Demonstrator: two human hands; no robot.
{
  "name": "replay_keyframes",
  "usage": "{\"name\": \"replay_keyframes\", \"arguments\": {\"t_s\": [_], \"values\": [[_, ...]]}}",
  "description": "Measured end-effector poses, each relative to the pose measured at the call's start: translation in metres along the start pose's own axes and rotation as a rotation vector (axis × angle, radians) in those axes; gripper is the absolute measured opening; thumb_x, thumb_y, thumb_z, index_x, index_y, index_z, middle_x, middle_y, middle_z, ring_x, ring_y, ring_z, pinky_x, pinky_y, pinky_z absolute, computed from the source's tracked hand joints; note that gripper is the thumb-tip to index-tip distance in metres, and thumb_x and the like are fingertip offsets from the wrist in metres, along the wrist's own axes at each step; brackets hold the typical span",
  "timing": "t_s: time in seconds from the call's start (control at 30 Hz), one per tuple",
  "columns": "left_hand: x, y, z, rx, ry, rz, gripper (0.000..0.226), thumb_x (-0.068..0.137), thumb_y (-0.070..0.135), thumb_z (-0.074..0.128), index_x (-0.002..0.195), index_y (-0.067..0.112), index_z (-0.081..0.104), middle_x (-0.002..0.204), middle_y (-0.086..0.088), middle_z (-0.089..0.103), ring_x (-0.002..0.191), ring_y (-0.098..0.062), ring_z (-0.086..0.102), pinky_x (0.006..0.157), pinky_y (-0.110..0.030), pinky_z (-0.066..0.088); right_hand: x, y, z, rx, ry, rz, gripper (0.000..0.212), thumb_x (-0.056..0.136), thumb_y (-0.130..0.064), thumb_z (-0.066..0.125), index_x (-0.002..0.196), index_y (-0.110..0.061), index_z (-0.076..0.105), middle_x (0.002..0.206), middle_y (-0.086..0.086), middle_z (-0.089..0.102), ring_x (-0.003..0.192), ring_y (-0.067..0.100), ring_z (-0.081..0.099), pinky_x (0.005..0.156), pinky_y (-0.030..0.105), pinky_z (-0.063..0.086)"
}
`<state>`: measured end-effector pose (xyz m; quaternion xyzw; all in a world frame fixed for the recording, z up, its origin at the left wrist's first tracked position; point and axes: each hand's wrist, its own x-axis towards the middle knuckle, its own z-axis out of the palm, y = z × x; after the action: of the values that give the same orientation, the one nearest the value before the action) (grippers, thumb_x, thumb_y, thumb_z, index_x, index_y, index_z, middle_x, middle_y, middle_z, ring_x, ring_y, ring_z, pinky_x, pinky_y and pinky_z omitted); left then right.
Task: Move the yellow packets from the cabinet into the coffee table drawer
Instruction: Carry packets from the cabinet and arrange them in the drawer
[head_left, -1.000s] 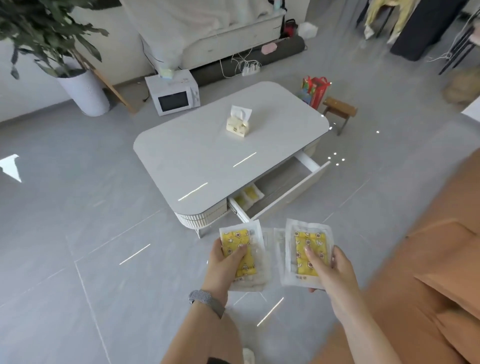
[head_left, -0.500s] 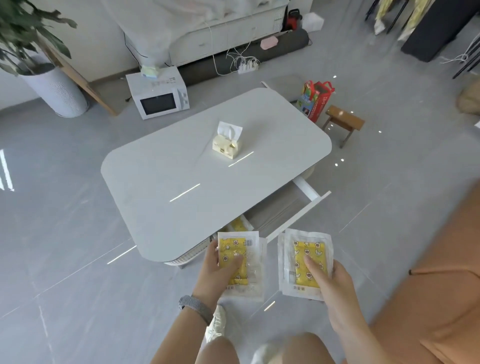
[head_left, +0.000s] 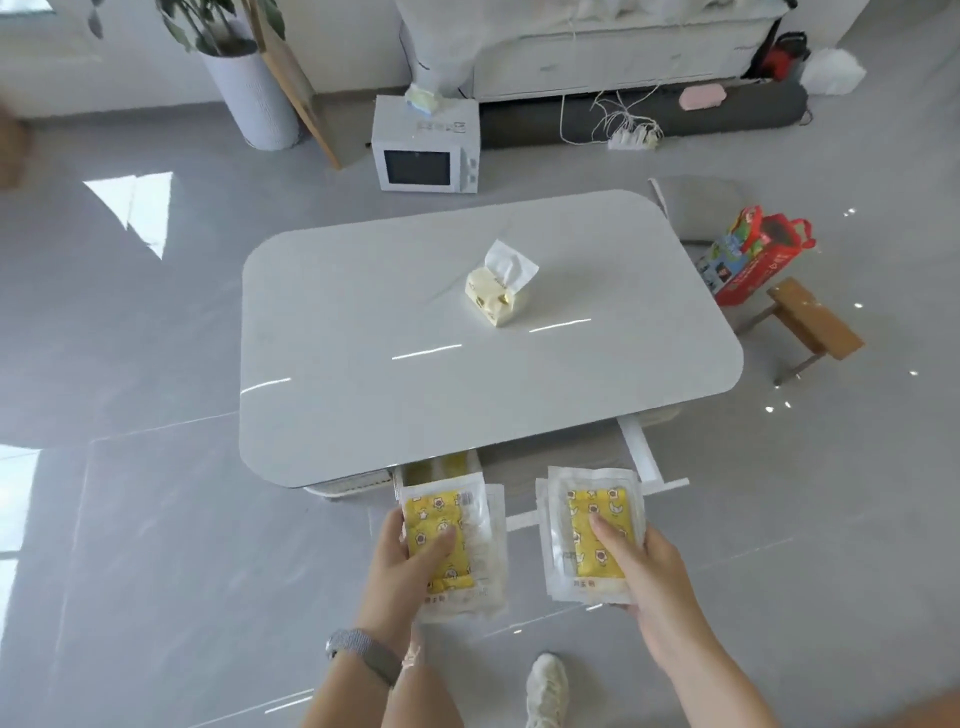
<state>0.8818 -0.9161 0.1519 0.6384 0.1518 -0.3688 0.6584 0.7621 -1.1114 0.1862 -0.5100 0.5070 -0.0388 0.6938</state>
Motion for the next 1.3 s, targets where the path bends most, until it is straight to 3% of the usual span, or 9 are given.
{"name": "replay_keyframes", "arguments": {"t_s": [0.23,0.4,0.47,0.53,0.63,0.7,0.87,1.1,1.3], "values": [[0.069,-0.063,0.002,0.01,0.067,-0.033,0.027,0.088,0.005,0.066,0.113,0.011,0.058,0.095,-0.012,0.075,0.085,-0.033,0.073,0.066,-0.043,0.06,0.104,0.061,0.002,-0.041,-0.081,-0.031,0.042,0.073,-0.035,0.083,0.107,-0.017,0.068,0.096,0.003,0.076,0.09,0.024,0.073,0.071,0.034,0.056],[0.164,-0.131,-0.008,0.057,0.083,-0.015,0.022,0.089,0.007,0.067,0.11,0.009,0.063,0.094,-0.009,0.076,0.084,-0.027,0.074,0.065,-0.038,0.059,0.208,0.141,0.023,-0.237,-0.105,-0.133,0.024,0.082,-0.035,0.076,0.095,-0.017,0.067,0.085,0.001,0.075,0.077,0.015,0.071,0.068,0.024,0.055],[0.21,-0.159,-0.018,0.091,0.096,0.007,0.023,0.088,0.008,0.067,0.111,0.01,0.062,0.097,-0.009,0.075,0.085,-0.026,0.073,0.066,-0.038,0.059,0.254,0.169,0.031,-0.418,-0.12,-0.255,0.029,0.082,-0.036,0.075,0.079,-0.012,0.059,0.068,0.0,0.064,0.062,0.014,0.06,0.054,0.012,0.043],[0.254,-0.183,-0.027,0.112,0.116,0.033,0.026,0.088,0.009,0.068,0.113,0.009,0.061,0.101,-0.01,0.074,0.087,-0.026,0.073,0.067,-0.037,0.059,0.298,0.194,0.041,-0.567,-0.111,-0.37,0.039,0.083,-0.039,0.074,0.073,-0.009,0.051,0.062,-0.001,0.052,0.055,0.015,0.047,0.048,0.018,0.037],[0.305,-0.204,-0.038,0.143,0.133,0.119,0.028,0.086,0.01,0.069,0.113,0.01,0.061,0.101,-0.01,0.074,0.088,-0.025,0.073,0.067,-0.035,0.06,0.354,0.224,0.058,-0.59,-0.183,-0.486,0.026,0.083,-0.041,0.072,0.088,-0.019,0.06,0.076,-0.001,0.068,0.067,0.017,0.065,0.059,0.03,0.052],[0.331,-0.212,-0.04,0.17,0.128,0.195,0.026,0.086,0.01,0.07,0.11,0.011,0.062,0.098,-0.007,0.075,0.086,-0.023,0.073,0.066,-0.033,0.06,0.381,0.242,0.065,-0.543,-0.189,-0.561,0.022,0.084,-0.039,0.072,0.092,-0.022,0.061,0.079,-0.003,0.07,0.069,0.01,0.066,0.059,0.025,0.053],[0.376,-0.236,-0.04,0.162,0.116,0.287,0.027,0.087,0.013,0.068,0.113,0.011,0.062,0.103,-0.008,0.074,0.091,-0.024,0.073,0.078,-0.042,0.059,0.422,0.273,0.073,-0.45,-0.1,-0.594,0.026,0.083,-0.041,0.072,0.089,-0.017,0.063,0.081,-0.001,0.071,0.075,0.015,0.067,0.065,0.029,0.053],[0.382,-0.252,-0.035,0.123,0.092,0.206,0.024,0.087,0.014,0.066,0.11,0.012,0.06,0.097,-0.009,0.075,0.086,-0.025,0.074,0.067,-0.038,0.061,0.426,0.272,0.077,-0.504,-0.178,-0.664,0.032,0.084,-0.04,0.071,0.085,-0.01,0.059,0.076,0.009,0.066,0.069,0.031,0.061,0.057,0.042,0.05],[0.39,-0.254,-0.02,0.108,0.112,0.148,0.022,0.091,0.013,0.063,0.112,0.012,0.057,0.103,-0.011,0.072,0.088,-0.026,0.073,0.071,-0.04,0.06,0.428,0.272,0.075,-0.541,-0.152,-0.705,0.034,0.084,-0.04,0.071,0.081,-0.009,0.057,0.073,0.01,0.065,0.065,0.029,0.058,0.055,0.037,0.046]]}}
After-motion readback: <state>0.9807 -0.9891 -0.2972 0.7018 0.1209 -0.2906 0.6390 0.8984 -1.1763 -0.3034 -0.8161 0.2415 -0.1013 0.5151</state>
